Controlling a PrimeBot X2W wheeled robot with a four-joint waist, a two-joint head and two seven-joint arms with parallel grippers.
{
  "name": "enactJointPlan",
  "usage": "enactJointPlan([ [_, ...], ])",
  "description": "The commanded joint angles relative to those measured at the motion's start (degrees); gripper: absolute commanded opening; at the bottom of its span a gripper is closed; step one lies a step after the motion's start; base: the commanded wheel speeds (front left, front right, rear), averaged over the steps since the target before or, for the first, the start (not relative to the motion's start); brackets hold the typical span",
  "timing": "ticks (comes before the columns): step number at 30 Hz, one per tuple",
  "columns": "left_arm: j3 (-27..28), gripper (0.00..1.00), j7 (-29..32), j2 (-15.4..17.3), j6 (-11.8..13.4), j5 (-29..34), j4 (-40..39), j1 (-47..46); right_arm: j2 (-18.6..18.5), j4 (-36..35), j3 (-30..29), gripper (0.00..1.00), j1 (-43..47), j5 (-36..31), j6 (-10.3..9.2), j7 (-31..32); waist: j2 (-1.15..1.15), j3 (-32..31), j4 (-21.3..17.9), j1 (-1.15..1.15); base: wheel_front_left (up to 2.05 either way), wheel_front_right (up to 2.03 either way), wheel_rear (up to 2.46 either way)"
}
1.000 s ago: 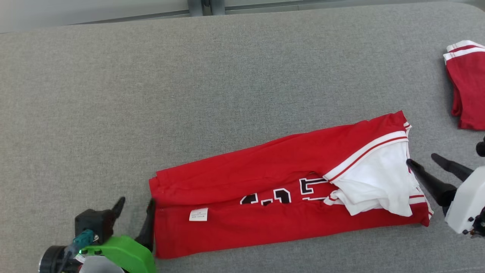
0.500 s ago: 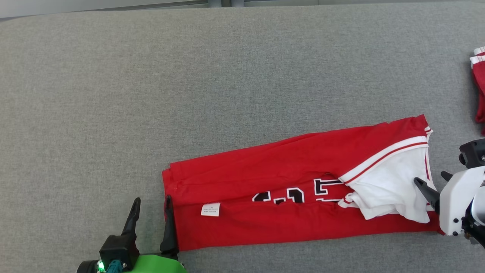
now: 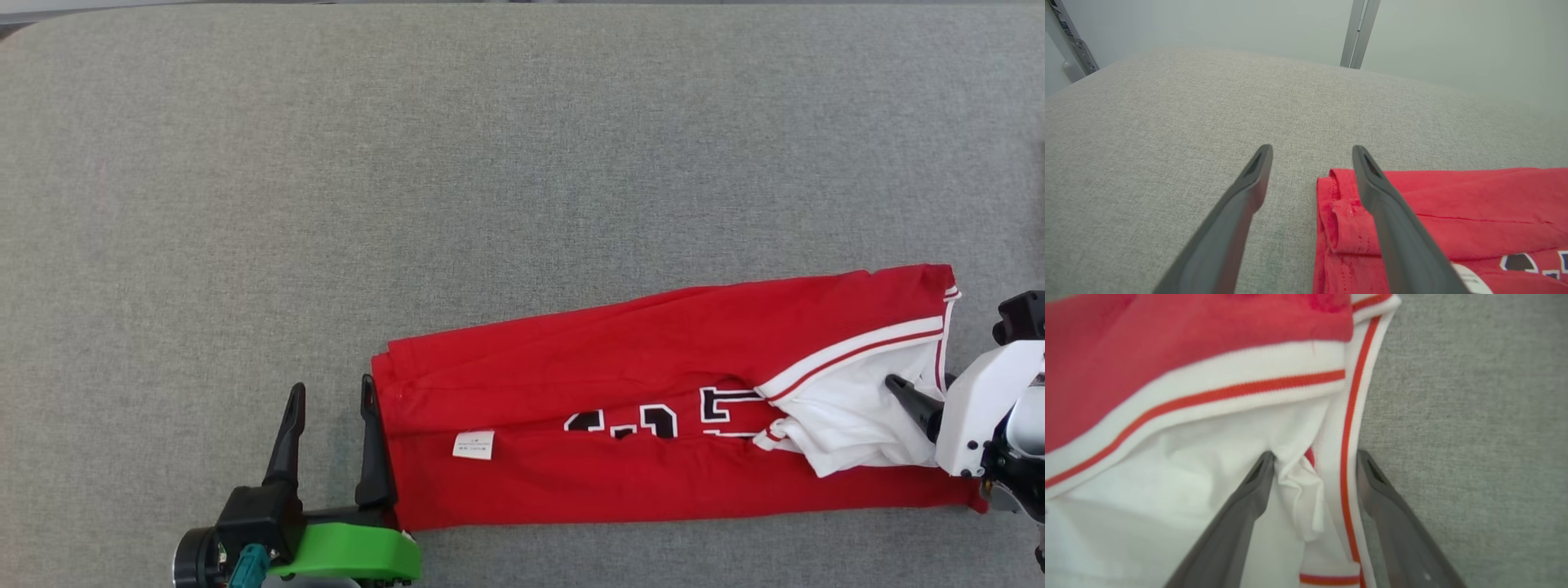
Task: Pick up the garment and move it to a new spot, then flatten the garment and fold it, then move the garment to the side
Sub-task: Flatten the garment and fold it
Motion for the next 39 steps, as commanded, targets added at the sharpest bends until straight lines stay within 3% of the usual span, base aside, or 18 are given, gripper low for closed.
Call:
enactJointPlan([
  [1, 0.6, 1.0, -0.1, -0.4, -0.7, 1.2, 0.2, 0.2, 2.7, 2.5, 3.0, 0.35, 0.7, 1.7, 0.31, 0.3, 0.0, -0.3, 0.5, 0.0, 0.0, 0.0, 0.0],
  [2, 1.2, 1.0, -0.1, -0.9, -1.1, 1.3, 0.4, 0.5, 2.7, 2.7, 3.6, 0.0, 0.5, 3.1, 0.44, -0.1, 0.0, -0.6, 0.6, 0.0, 0.0, 0.0, 0.0],
  [8, 3.9, 1.0, -0.2, -2.4, -3.3, 2.3, 1.4, 2.5, -2.2, 1.8, 2.2, 0.0, 0.3, 9.4, 0.13, -1.9, 0.0, -2.8, 0.3, 0.0, 0.0, 0.0, 0.0],
  [14, 5.6, 1.0, -0.2, -3.0, -4.8, 3.0, 2.4, 4.2, -7.8, 1.2, -4.2, 0.0, 0.6, 13.1, 0.09, -1.6, 0.0, -5.4, -0.7, 0.0, 0.0, 0.0, 0.0],
  [21, 6.6, 1.0, -0.1, -3.4, -6.2, 3.1, 3.6, 5.3, -13.9, -0.4, -15.5, 0.0, 2.9, 12.7, 0.1, 2.3, 0.0, -7.3, -1.4, 0.0, 0.0, 0.0, 0.0],
  [25, 6.3, 1.0, -0.2, -3.4, -6.9, 2.4, 4.7, 5.7, -15.1, -5.8, -16.5, 0.0, 4.5, 12.7, 0.13, 5.8, 0.0, -8.2, -1.3, 0.0, 0.0, 0.0, 0.0],
  [30, 4.8, 1.0, -0.2, -3.4, -6.5, 0.5, 5.9, 5.6, -12.9, -17.2, -9.0, 0.0, 4.4, 14.6, 0.13, 9.3, 0.0, -8.6, -1.4, 0.0, 0.0, 0.0, 0.0],
  [34, 2.6, 1.0, -0.1, -3.4, -6.0, 0.8, 8.9, 3.9, -6.6, -21.8, 0.6, 0.0, 2.4, 14.6, 0.14, 10.4, 0.0, -8.5, -1.1, 0.0, 0.0, 0.0, 0.0],
  [39, 0.3, 1.0, -0.1, -3.4, -5.6, 0.2, 11.4, 2.0, 3.7, -18.2, 9.9, 0.0, 1.3, 10.7, 0.14, 6.3, 0.0, -8.5, 0.2, 0.0, 0.0, 0.0, 0.0],
])
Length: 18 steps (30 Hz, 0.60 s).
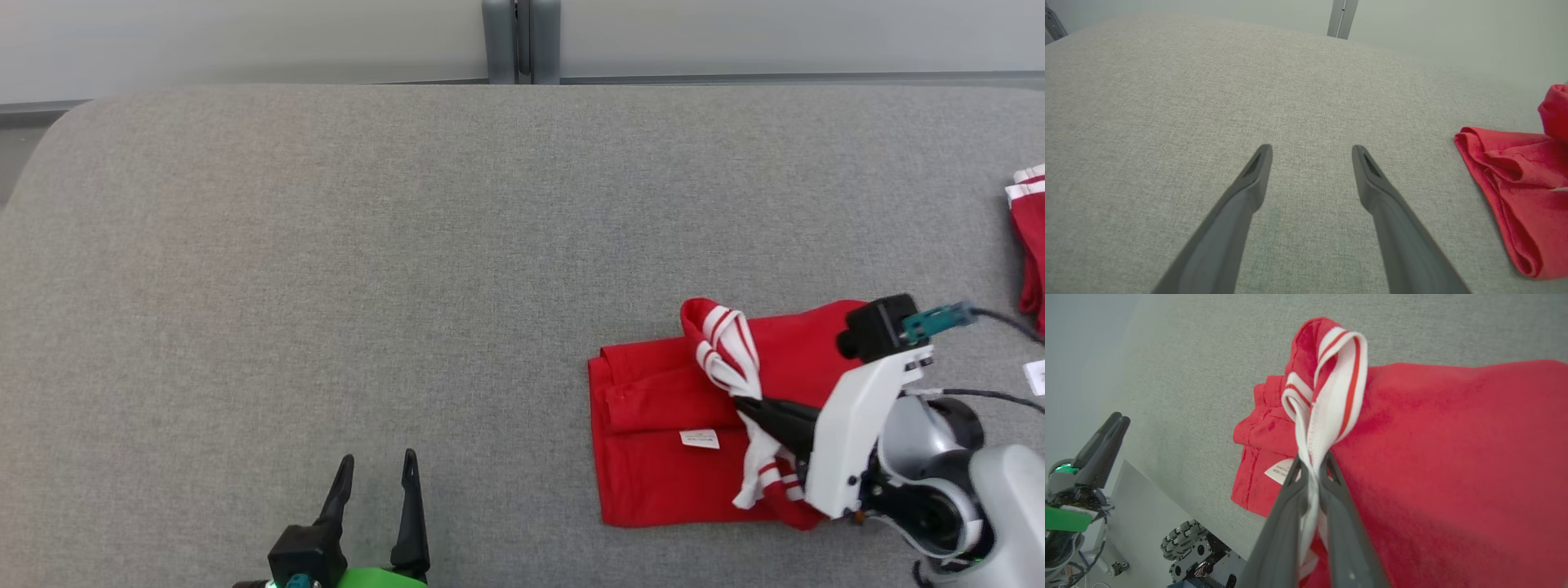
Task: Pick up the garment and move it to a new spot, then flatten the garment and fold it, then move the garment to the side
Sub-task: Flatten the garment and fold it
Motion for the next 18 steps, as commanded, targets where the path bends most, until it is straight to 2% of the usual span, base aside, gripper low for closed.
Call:
enactJointPlan([
  [1, -0.2, 1.0, 0.0, 0.1, 0.3, -0.3, 0.6, -0.7, 2.0, 1.6, 0.8, 0.0, -0.9, -1.4, 0.02, -1.9, 0.0, 0.0, 0.5, 0.0, 0.0, 0.0, 0.0],
  [6, -0.6, 1.0, 0.0, 0.1, 0.6, -0.1, 1.9, -0.4, 9.2, 8.1, 3.0, 0.0, -2.2, -4.5, 0.02, -7.7, 0.0, -0.2, 1.1, 0.0, 0.0, 0.0, 0.0],
  [11, -0.2, 1.0, 0.0, 0.1, 0.8, -0.2, 2.3, 0.6, 12.8, 11.9, 3.6, 0.0, -3.1, -6.4, 0.02, -10.3, 0.0, -0.7, 1.0, 0.0, 0.0, 0.0, 0.0],
  [12, -0.2, 1.0, 0.0, 0.1, 0.8, -0.5, 2.3, 0.8, 13.5, 12.5, 3.4, 0.39, -3.4, -6.7, 0.02, -11.1, 0.0, -0.8, 0.9, 0.0, 0.0, 0.0, 0.0],
  [13, -0.2, 1.0, 0.0, 0.1, 0.8, -0.5, 2.3, 1.0, 14.1, 12.8, 3.7, 1.0, -3.5, -6.7, 0.02, -11.6, 0.0, -1.0, 0.8, 0.0, 0.0, 0.0, 0.0],
  [18, 0.6, 1.0, 0.0, 0.1, 0.9, 0.3, 2.2, 1.8, 16.9, 10.8, 6.1, 1.0, -4.2, -3.1, 0.02, -17.1, 0.0, -2.3, -0.3, 0.0, 0.0, 0.0, 0.0],
])
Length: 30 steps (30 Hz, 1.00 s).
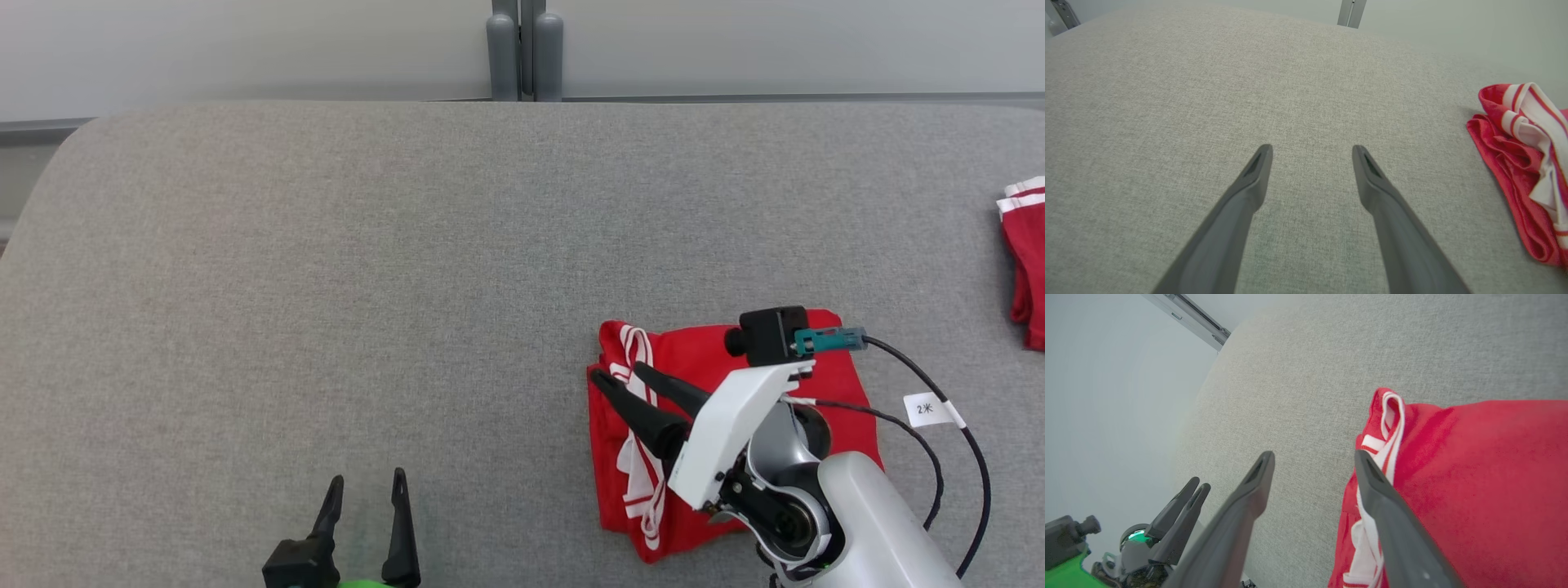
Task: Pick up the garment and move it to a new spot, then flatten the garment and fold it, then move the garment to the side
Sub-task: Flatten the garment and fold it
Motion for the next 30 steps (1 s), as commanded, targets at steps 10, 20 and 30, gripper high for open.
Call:
enactJointPlan([
  [10, 6.2, 1.0, 0.0, 1.3, -2.5, 4.4, -5.7, 3.2, -6.6, -11.5, 1.5, 1.0, 3.3, -9.0, 0.03, -18.7, 0.0, -5.3, -3.8, 0.0, 0.0, 0.0, 0.0],
  [20, 13.8, 1.0, 0.0, 0.6, -6.9, 8.2, -10.6, 6.6, -16.8, 0.9, -9.0, 1.0, 13.0, -27.6, 0.0, -42.8, 0.0, -9.2, -4.5, 0.0, 0.0, 0.0, 0.0],
  [30, 18.1, 1.0, 0.0, 0.1, -10.5, 11.5, -10.7, 8.9, -12.4, 2.0, -18.4, 1.0, 20.2, -30.5, 0.0, -44.4, 0.0, -10.2, -3.8, 0.0, 0.0, 0.0, 0.0],
])
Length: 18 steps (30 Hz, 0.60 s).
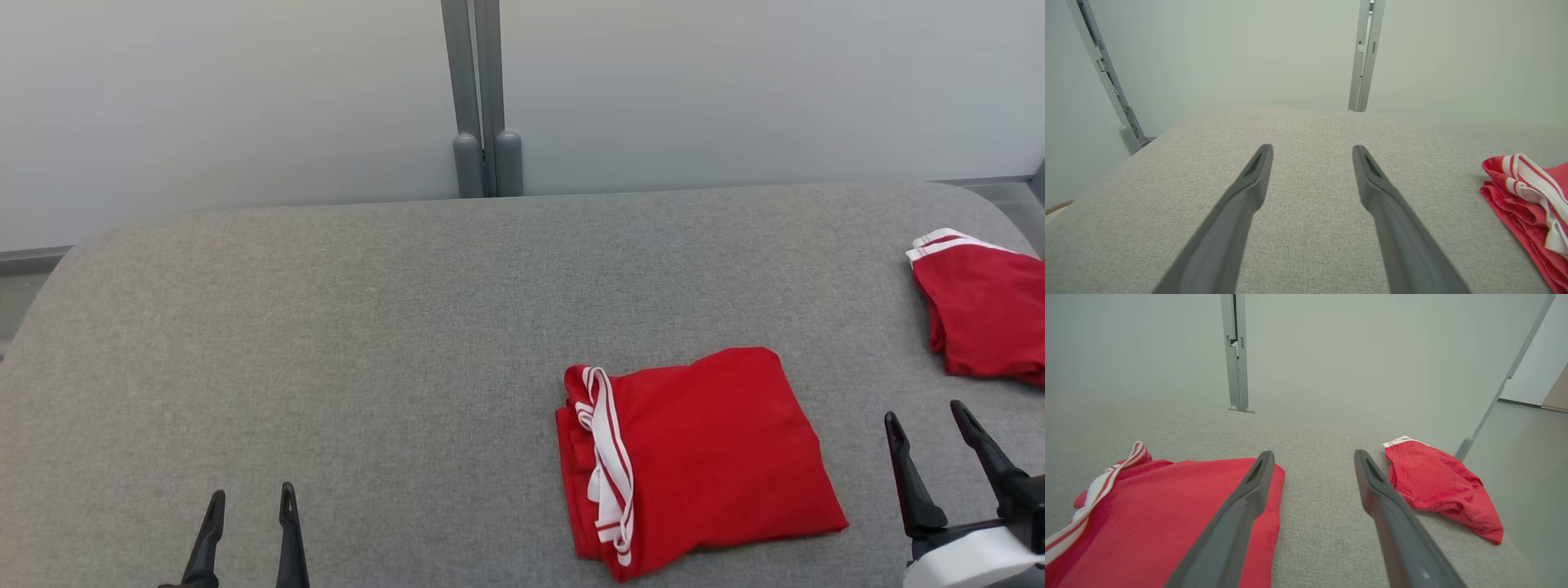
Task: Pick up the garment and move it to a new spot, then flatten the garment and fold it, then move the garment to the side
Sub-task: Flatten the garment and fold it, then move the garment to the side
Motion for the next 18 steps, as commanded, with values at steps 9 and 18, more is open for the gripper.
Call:
enactJointPlan([
  [9, -0.1, 1.0, 0.0, -0.1, -1.3, -0.1, 0.9, 0.9, 2.4, -0.2, -1.2, 1.0, 1.5, -1.0, -0.03, -0.2, 0.0, 0.0, -0.5, 0.0, 0.0, 0.0, 0.0],
  [18, -1.2, 1.0, 0.0, 0.0, -1.5, -0.4, 1.1, -0.8, -0.6, 3.6, 3.6, 1.0, -5.9, 12.6, -0.04, 3.1, 0.0, 1.9, -0.6, 0.0, 0.0, 0.0, 0.0],
])
